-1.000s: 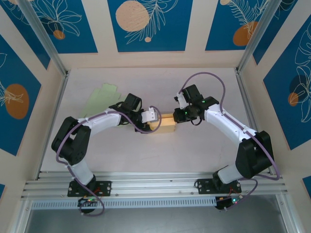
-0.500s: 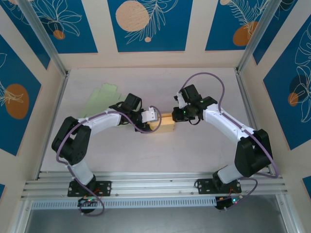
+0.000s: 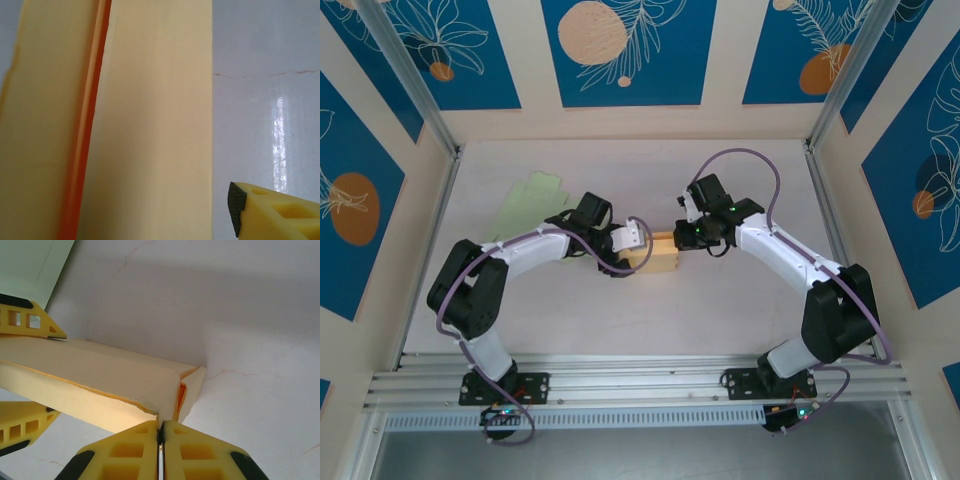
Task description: Fold the paper box
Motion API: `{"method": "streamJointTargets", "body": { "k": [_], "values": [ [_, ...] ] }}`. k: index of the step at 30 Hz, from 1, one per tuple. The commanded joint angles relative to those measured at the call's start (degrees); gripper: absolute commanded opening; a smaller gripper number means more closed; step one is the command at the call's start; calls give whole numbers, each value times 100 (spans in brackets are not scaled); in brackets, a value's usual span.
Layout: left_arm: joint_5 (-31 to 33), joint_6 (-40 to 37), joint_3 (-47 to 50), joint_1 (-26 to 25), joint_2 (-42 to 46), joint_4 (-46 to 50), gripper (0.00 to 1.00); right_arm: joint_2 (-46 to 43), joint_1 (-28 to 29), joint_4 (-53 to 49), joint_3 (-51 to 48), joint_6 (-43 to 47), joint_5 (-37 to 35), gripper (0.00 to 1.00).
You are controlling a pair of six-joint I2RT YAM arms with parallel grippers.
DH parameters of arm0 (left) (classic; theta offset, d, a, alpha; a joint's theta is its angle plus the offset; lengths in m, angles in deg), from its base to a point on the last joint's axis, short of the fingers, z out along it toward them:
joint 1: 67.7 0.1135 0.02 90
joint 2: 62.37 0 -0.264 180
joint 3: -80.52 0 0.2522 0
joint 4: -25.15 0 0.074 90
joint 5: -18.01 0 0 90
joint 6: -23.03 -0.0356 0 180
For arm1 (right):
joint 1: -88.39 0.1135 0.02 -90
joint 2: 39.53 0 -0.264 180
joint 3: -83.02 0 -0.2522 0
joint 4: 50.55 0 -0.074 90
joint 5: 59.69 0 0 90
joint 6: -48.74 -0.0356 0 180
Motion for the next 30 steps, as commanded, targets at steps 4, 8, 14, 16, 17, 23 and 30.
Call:
{"method": "streamJointTargets", "body": {
  "k": [4,8,14,16,17,23,30],
  "values": [
    [103,385,240,-14,578,-512,82,-81,71,-86,-23,24,-146,10],
    [247,728,524,-11,1056,-908,88,-143,107,-57,-56,56,-177,10],
    [899,1598,938,-21,1915,-1457,84,-145,131,-41,-78,59,-199,11],
    [1289,1943,907,-14,2145,-1295,78,-143,133,-40,-78,61,-212,10],
    [1479,2073,868,-14,2221,-1163,75,-140,139,-41,-78,62,-208,10],
    [2114,3119,262,-5,2307,346,58,-125,148,-40,-78,74,-226,11],
    [1616,4308,-130,-14,2205,1318,54,-109,159,-7,-78,77,-208,11]
  ]
}}
